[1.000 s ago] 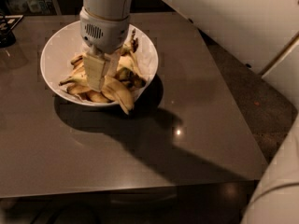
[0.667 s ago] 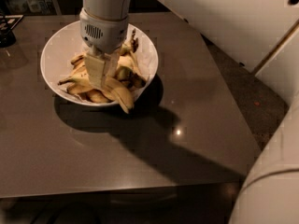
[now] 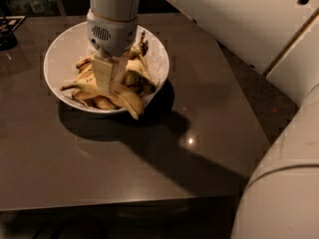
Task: Pick banana from white bowl
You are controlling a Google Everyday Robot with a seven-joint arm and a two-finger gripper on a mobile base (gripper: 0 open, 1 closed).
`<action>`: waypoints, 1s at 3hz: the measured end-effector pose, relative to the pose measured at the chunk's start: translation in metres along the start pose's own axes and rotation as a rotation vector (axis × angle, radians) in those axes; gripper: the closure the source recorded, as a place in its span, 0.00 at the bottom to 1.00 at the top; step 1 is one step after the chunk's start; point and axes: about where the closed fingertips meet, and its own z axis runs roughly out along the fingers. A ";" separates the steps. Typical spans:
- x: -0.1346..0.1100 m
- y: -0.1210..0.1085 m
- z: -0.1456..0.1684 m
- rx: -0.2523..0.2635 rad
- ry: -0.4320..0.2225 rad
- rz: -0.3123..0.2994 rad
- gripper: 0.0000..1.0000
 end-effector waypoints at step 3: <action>0.002 -0.006 0.002 -0.013 0.013 0.011 0.80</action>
Offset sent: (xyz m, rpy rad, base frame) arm 0.0131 -0.0284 -0.0702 -0.0777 0.1458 -0.0471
